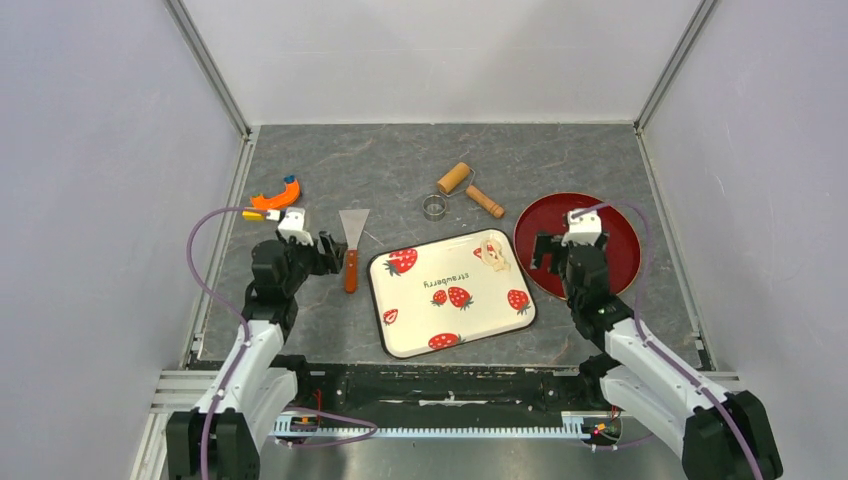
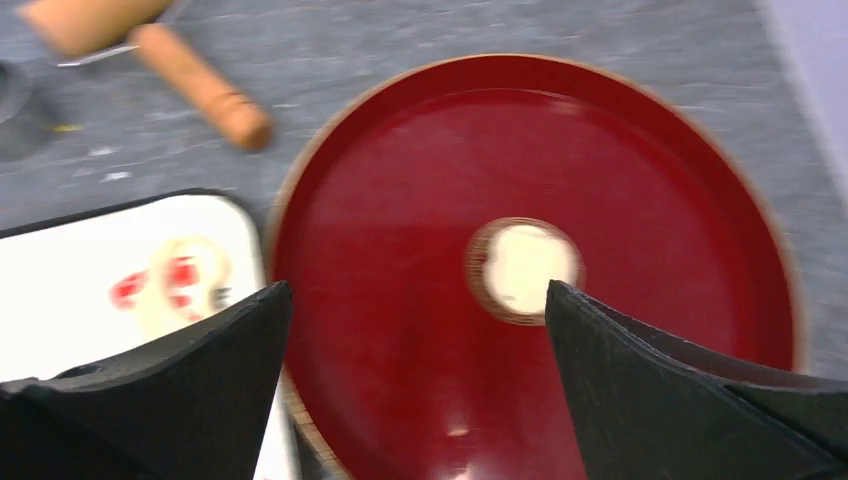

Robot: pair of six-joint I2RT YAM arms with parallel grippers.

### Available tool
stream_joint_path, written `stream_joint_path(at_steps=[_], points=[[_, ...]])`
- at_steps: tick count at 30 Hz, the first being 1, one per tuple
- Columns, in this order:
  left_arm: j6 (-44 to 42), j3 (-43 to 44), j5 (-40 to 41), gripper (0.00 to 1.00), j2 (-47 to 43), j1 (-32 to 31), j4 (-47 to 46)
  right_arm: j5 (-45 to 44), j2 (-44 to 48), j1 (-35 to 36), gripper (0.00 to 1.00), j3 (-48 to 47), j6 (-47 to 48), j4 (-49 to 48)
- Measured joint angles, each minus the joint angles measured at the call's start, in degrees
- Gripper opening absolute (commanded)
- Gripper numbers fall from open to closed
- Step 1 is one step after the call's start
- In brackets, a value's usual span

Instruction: Roll out the dumpling wrappers from the dough

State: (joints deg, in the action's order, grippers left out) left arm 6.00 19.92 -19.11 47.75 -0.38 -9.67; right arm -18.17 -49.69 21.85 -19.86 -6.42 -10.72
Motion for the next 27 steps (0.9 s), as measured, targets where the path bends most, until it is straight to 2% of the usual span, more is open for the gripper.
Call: stream_joint_path(at_steps=[4, 9, 17, 27], points=[[0.13, -6.36, 9.44, 0.87, -4.48, 0.0, -2.97, -11.28, 3.72, -0.11, 0.98, 8.76, 5.22, -7.3], [0.28, -11.91, 17.59, 0.89, -6.8, 0.0, -5.11, -17.25, 3.63, -0.15, 0.98, 16.81, 9.55, -14.49], [0.13, -12.02, 18.56, 0.9, 0.44, 0.0, -9.46, -18.29, -6.01, -0.98, 0.98, 19.63, 12.31, -25.97], [-0.02, -8.52, 15.32, 0.9, 6.64, 0.0, -10.03, -15.02, -15.69, -7.45, 0.98, 19.67, 11.43, -38.51]])
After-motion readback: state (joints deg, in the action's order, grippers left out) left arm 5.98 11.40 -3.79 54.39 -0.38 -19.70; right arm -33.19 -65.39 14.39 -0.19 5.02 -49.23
